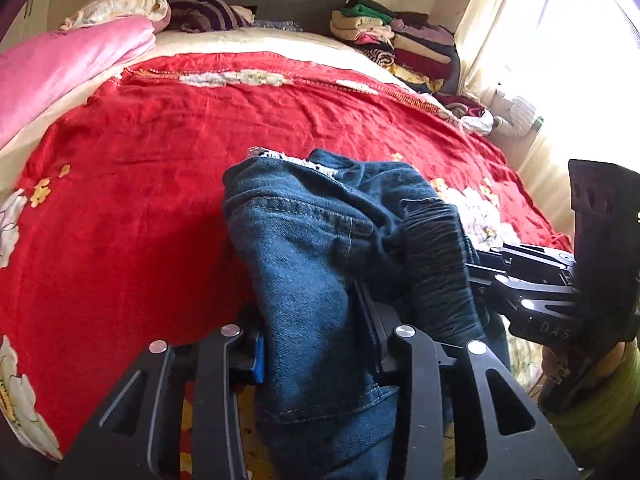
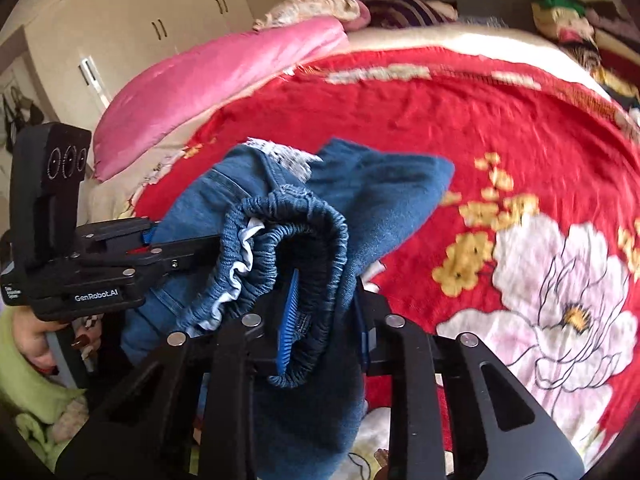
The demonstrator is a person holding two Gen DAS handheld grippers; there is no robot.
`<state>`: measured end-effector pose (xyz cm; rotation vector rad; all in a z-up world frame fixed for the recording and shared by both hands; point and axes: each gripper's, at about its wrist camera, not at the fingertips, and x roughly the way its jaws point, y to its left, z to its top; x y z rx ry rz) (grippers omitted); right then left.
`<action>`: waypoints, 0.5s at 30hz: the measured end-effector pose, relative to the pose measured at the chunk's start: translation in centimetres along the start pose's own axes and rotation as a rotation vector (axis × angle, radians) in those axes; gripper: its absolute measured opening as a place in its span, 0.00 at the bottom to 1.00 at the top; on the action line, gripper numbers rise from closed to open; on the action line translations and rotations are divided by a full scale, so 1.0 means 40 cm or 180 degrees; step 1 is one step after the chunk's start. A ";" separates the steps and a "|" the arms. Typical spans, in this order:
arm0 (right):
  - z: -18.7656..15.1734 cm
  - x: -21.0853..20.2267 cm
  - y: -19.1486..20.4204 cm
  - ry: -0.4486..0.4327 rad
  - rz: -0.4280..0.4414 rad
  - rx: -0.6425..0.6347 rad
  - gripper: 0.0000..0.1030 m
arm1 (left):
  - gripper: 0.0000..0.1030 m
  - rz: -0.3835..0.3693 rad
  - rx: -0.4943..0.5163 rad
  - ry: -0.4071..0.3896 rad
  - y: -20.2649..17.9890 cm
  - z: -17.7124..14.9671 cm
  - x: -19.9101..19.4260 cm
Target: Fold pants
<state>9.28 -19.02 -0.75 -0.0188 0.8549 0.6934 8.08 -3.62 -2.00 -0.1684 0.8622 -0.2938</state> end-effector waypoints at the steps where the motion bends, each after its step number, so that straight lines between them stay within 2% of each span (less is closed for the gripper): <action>1: 0.006 -0.003 0.006 -0.0020 -0.0003 -0.0031 0.16 | 0.32 -0.0001 0.0009 -0.0026 -0.003 0.003 -0.007; 5: 0.041 -0.019 0.041 -0.0135 0.0025 -0.0188 0.16 | 0.31 -0.0051 0.0023 -0.0118 -0.016 0.019 -0.031; 8: 0.073 -0.019 0.065 -0.0225 0.0012 -0.0308 0.16 | 0.31 -0.0001 0.0025 -0.0197 -0.014 0.030 -0.045; 15: 0.133 -0.011 0.084 -0.0355 0.0039 -0.0402 0.15 | 0.31 0.0040 -0.0044 -0.0360 0.025 0.079 -0.077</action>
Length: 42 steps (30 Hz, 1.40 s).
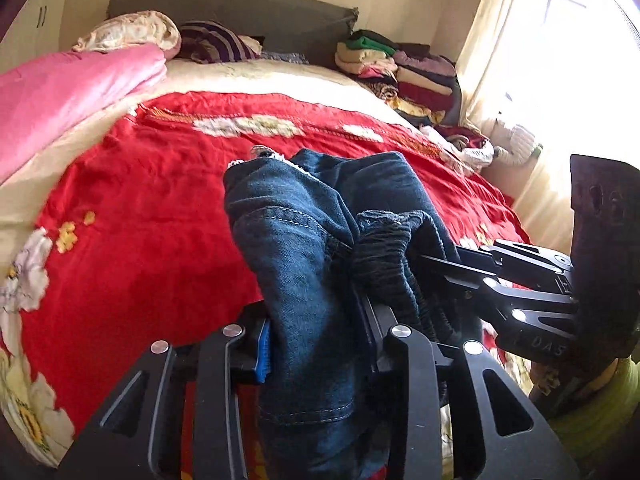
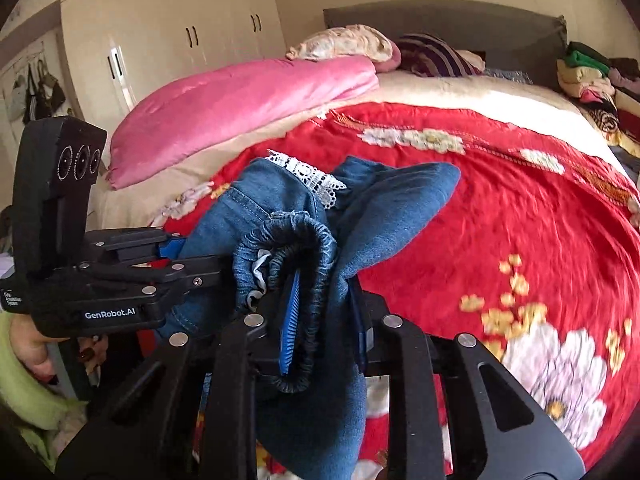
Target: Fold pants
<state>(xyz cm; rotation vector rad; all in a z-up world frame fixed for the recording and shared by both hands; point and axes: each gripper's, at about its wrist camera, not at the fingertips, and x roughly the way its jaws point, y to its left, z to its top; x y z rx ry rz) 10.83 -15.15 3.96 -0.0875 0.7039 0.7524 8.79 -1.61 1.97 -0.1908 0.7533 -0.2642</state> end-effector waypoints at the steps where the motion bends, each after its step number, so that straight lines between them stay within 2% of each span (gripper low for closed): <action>1: 0.008 0.003 0.002 -0.0015 0.0001 -0.0017 0.15 | 0.31 0.0007 -0.0009 -0.0017 0.008 0.009 -0.001; 17: 0.110 0.094 -0.005 -0.0049 0.0004 -0.0106 0.15 | 0.31 0.0098 -0.0090 -0.0191 0.073 0.111 0.015; 42: 0.112 0.160 -0.027 0.0130 -0.0044 0.0024 0.16 | 0.31 0.0109 -0.0178 -0.0098 0.105 0.109 0.078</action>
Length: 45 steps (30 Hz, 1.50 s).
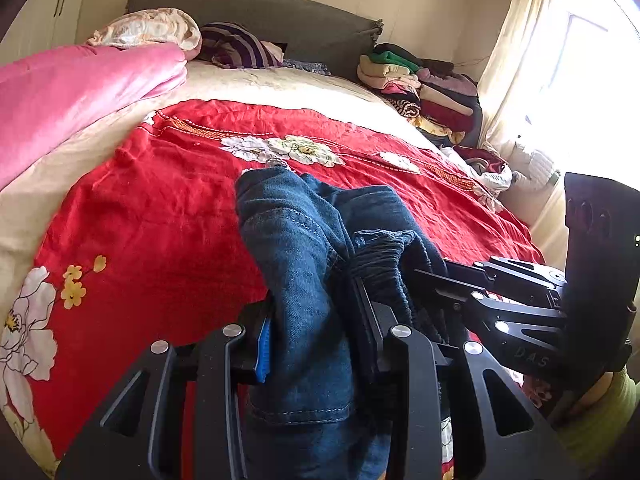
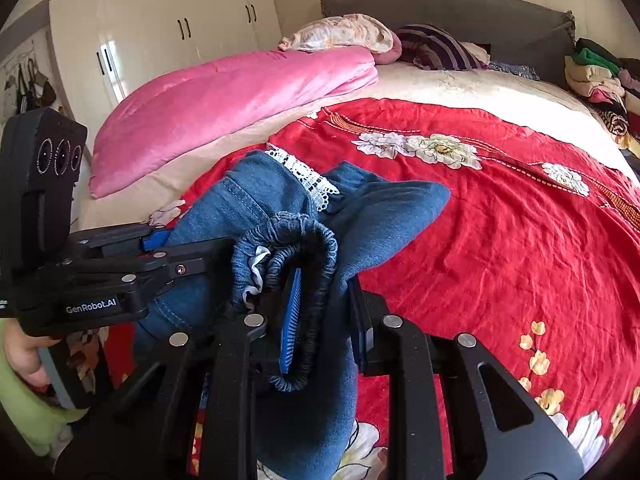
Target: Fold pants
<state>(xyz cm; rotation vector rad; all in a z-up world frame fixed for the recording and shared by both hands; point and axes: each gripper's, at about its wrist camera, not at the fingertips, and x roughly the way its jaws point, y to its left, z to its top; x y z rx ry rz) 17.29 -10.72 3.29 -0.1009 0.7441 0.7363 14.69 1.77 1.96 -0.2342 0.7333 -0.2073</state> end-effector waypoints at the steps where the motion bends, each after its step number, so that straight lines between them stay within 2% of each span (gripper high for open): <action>1: 0.001 0.000 0.000 -0.0003 0.0000 -0.0005 0.15 | 0.31 -0.0004 0.0004 -0.0008 0.000 -0.001 0.001; 13: 0.004 0.013 -0.007 0.0078 -0.0079 0.0001 0.16 | 0.31 0.0033 0.0022 0.0052 0.008 -0.004 0.024; 21: -0.022 0.065 -0.070 0.0331 -0.0294 0.0170 0.16 | 0.33 0.0145 -0.0115 0.0184 0.056 -0.021 0.064; 26: -0.034 0.080 -0.086 0.0384 -0.0424 0.0199 0.32 | 0.35 0.0163 -0.0145 0.0211 0.062 -0.027 0.072; 37: -0.050 0.098 -0.097 0.0473 -0.0555 0.0199 0.41 | 0.44 0.0163 -0.0166 0.0233 0.066 -0.037 0.080; 40: -0.048 0.098 -0.098 0.0461 -0.0567 0.0212 0.46 | 0.48 0.0155 -0.0172 0.0242 0.066 -0.039 0.080; 42: -0.046 0.089 -0.098 0.0417 -0.0552 0.0229 0.59 | 0.48 0.0156 -0.0170 0.0247 0.063 -0.039 0.079; 45: -0.045 0.076 -0.091 0.0376 -0.0574 0.0186 0.62 | 0.51 0.0150 -0.0174 0.0253 0.061 -0.040 0.077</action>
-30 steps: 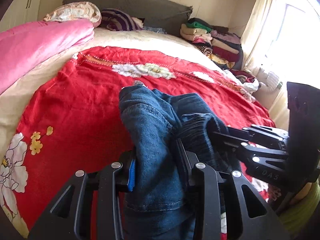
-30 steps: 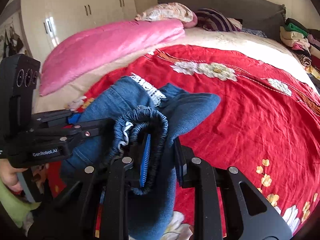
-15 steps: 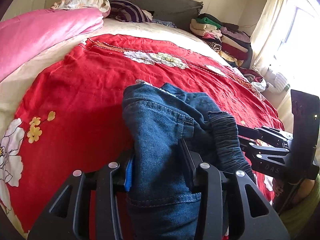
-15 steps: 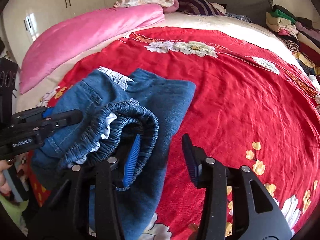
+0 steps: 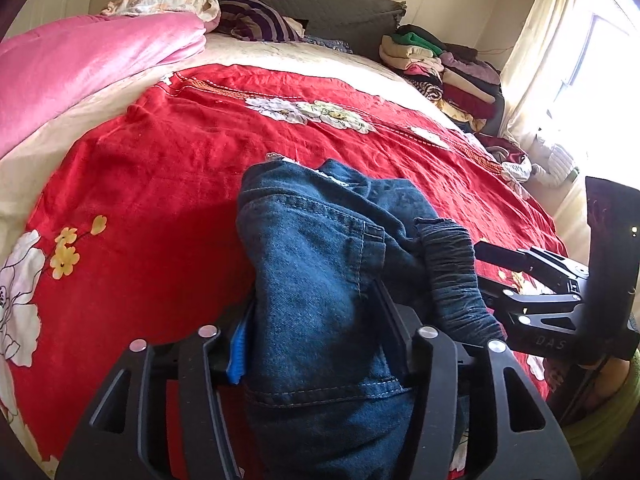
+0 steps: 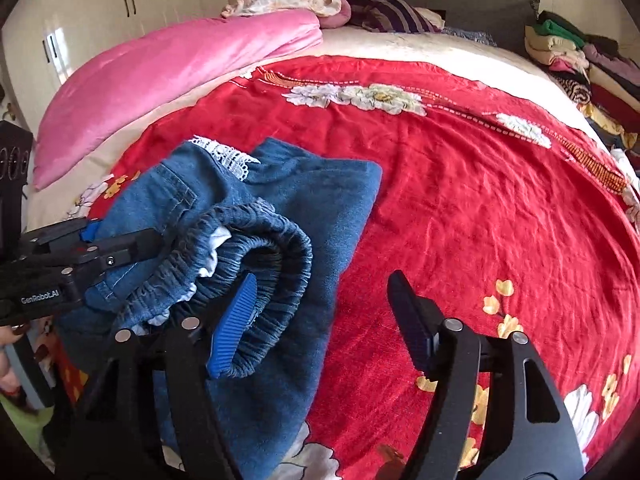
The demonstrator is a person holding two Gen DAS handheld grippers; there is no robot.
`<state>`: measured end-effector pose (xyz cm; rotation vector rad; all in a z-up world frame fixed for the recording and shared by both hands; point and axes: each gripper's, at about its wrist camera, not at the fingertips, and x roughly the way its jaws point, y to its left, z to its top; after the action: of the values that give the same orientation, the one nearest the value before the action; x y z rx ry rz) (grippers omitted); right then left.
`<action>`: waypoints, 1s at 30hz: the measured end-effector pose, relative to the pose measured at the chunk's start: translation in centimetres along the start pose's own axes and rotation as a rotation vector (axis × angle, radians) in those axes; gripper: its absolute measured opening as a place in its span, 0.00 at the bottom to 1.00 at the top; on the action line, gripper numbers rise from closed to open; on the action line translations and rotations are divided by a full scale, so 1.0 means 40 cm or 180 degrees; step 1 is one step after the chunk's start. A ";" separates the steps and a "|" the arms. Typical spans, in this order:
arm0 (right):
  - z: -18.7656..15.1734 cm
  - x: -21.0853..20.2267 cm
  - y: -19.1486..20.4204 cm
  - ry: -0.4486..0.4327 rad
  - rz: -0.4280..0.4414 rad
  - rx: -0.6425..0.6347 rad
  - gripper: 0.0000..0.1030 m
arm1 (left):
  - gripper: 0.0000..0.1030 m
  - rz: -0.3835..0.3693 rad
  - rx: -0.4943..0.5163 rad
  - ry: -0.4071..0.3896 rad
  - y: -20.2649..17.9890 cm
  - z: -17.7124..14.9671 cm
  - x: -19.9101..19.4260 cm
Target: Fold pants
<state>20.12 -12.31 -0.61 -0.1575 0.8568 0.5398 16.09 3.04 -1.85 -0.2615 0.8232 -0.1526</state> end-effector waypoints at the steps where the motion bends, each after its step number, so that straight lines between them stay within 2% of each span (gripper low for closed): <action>1: 0.000 -0.003 0.000 -0.0010 -0.0001 0.0000 0.64 | 0.51 0.0001 0.0002 -0.0002 0.000 0.000 -0.001; 9: 0.001 -0.048 -0.005 -0.0156 -0.0057 0.0024 0.75 | 0.53 -0.0008 -0.0017 -0.0042 -0.001 -0.004 -0.019; 10: 0.001 -0.053 -0.006 -0.0173 -0.0061 0.0029 0.76 | 0.60 -0.0009 -0.0020 -0.0049 -0.002 -0.004 -0.022; 12: 0.001 -0.066 -0.009 -0.0211 -0.0059 0.0043 0.80 | 0.66 -0.0010 -0.0027 -0.0067 -0.003 -0.003 -0.030; 18: 0.001 -0.099 -0.010 -0.0307 -0.0072 0.0079 0.87 | 0.66 -0.0022 -0.0027 -0.0120 -0.007 -0.002 -0.054; 20: 0.002 -0.109 -0.009 -0.0341 -0.0061 0.0078 0.89 | 0.72 -0.0012 -0.0035 -0.0142 -0.008 0.000 -0.063; 21: 0.002 -0.114 -0.008 -0.0360 -0.0062 0.0072 0.90 | 0.78 -0.0010 -0.0044 -0.0159 -0.008 0.000 -0.068; 26: 0.006 -0.144 0.003 -0.0474 -0.0040 0.0019 0.91 | 0.80 0.0011 -0.0050 -0.0239 -0.009 0.007 -0.094; 28: 0.007 -0.153 0.005 -0.0502 -0.0027 0.0009 0.91 | 0.89 0.0030 -0.0052 -0.0266 -0.009 0.008 -0.104; 30: 0.007 -0.166 0.009 -0.0550 -0.0020 0.0000 0.91 | 0.90 0.0055 -0.0047 -0.0311 -0.011 0.009 -0.118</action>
<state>16.62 -14.50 4.61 -0.1119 0.6880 0.5393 13.18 3.79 1.81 -0.2736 0.7297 -0.1166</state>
